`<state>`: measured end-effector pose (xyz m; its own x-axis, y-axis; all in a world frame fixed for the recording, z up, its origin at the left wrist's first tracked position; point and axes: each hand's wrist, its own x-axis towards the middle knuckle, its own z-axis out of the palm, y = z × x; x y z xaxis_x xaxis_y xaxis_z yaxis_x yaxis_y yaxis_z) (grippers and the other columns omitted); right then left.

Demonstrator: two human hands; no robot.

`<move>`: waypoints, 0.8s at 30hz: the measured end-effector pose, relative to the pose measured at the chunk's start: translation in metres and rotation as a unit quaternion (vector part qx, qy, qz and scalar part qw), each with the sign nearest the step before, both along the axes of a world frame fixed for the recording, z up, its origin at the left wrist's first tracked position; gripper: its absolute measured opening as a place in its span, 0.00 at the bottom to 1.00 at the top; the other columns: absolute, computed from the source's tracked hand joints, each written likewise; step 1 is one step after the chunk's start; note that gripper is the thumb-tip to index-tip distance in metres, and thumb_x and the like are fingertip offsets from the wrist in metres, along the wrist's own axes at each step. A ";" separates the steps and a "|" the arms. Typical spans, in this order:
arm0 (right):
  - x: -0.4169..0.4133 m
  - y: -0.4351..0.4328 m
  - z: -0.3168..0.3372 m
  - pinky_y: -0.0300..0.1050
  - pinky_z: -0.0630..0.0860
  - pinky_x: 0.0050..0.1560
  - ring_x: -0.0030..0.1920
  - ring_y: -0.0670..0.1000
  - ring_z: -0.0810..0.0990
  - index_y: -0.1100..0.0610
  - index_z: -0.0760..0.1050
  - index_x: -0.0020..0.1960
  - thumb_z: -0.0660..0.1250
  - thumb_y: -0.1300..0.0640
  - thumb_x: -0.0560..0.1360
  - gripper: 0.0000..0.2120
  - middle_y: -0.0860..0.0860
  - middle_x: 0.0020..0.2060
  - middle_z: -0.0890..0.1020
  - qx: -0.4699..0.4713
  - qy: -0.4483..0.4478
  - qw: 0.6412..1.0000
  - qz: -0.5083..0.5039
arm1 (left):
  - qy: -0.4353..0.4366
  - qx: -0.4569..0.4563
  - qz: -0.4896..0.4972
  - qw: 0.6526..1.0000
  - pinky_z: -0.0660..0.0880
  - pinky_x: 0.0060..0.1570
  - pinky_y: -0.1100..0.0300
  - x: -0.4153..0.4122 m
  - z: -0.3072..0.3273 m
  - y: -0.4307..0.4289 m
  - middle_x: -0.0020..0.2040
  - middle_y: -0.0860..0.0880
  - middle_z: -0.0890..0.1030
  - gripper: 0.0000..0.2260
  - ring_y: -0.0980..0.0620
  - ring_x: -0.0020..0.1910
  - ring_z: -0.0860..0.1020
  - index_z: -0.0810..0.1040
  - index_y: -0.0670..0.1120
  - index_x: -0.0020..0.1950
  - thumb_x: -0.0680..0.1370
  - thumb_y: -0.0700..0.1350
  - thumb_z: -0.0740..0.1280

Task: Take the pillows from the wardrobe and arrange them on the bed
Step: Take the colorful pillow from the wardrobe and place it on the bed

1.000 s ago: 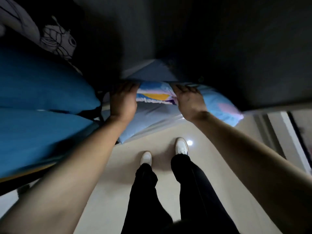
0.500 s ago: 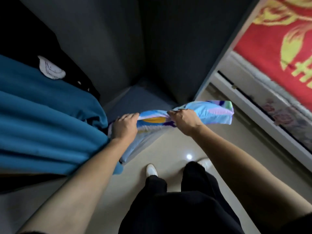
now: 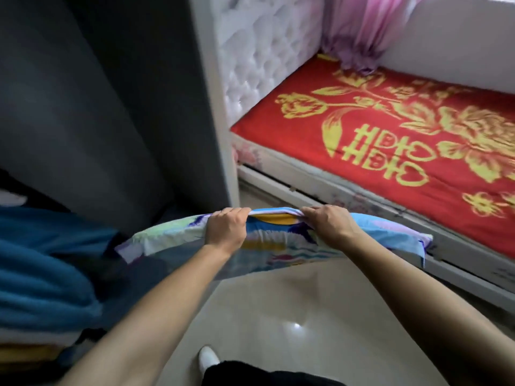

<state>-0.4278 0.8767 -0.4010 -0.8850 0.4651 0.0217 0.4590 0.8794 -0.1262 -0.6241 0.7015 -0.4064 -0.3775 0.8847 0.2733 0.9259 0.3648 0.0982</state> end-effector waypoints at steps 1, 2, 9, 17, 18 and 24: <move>0.026 0.014 0.002 0.46 0.68 0.34 0.46 0.59 0.83 0.49 0.74 0.52 0.65 0.48 0.77 0.07 0.49 0.46 0.84 0.001 0.015 1.000 -0.021 | 0.015 0.003 -0.017 1.000 0.73 0.26 0.58 0.021 0.007 0.018 0.32 0.48 0.82 0.08 0.44 0.30 0.80 0.82 0.48 0.43 0.68 0.42 0.65; 0.054 0.031 0.006 0.47 0.69 0.36 0.47 0.59 0.82 0.49 0.75 0.55 0.64 0.48 0.78 0.08 0.49 0.48 0.84 0.006 0.026 0.999 -0.042 | 0.027 0.004 -0.036 0.999 0.73 0.25 0.58 0.043 0.013 0.039 0.31 0.48 0.82 0.07 0.44 0.30 0.80 0.81 0.48 0.42 0.68 0.42 0.66; 0.152 0.103 0.028 0.53 0.76 0.50 0.49 0.60 0.83 0.55 0.79 0.56 0.70 0.58 0.72 0.13 0.54 0.50 0.85 0.036 0.122 0.983 -0.136 | 0.028 0.020 -0.071 0.997 0.75 0.28 0.53 0.124 0.046 0.140 0.34 0.47 0.83 0.09 0.42 0.33 0.81 0.82 0.48 0.48 0.70 0.42 0.68; 0.121 0.199 0.026 0.53 0.72 0.58 0.56 0.58 0.81 0.55 0.78 0.62 0.67 0.58 0.75 0.16 0.52 0.56 0.84 0.049 0.128 0.977 -0.161 | 0.058 0.030 -0.074 0.995 0.69 0.22 0.58 0.093 0.047 0.244 0.31 0.48 0.82 0.05 0.44 0.28 0.80 0.82 0.49 0.43 0.69 0.42 0.73; 0.109 0.214 0.023 0.52 0.72 0.58 0.56 0.58 0.81 0.54 0.78 0.62 0.67 0.59 0.74 0.16 0.52 0.56 0.84 0.040 0.123 0.978 -0.165 | 0.051 0.031 -0.074 0.995 0.70 0.23 0.58 0.080 0.041 0.260 0.31 0.48 0.82 0.04 0.44 0.29 0.80 0.81 0.48 0.44 0.70 0.42 0.73; 0.035 0.285 0.021 0.52 0.72 0.56 0.54 0.60 0.80 0.56 0.77 0.60 0.68 0.61 0.73 0.16 0.54 0.53 0.84 0.024 0.102 0.982 -0.160 | 0.015 0.016 -0.081 0.996 0.74 0.26 0.54 0.005 0.025 0.332 0.33 0.47 0.82 0.01 0.43 0.31 0.80 0.80 0.47 0.43 0.73 0.42 0.69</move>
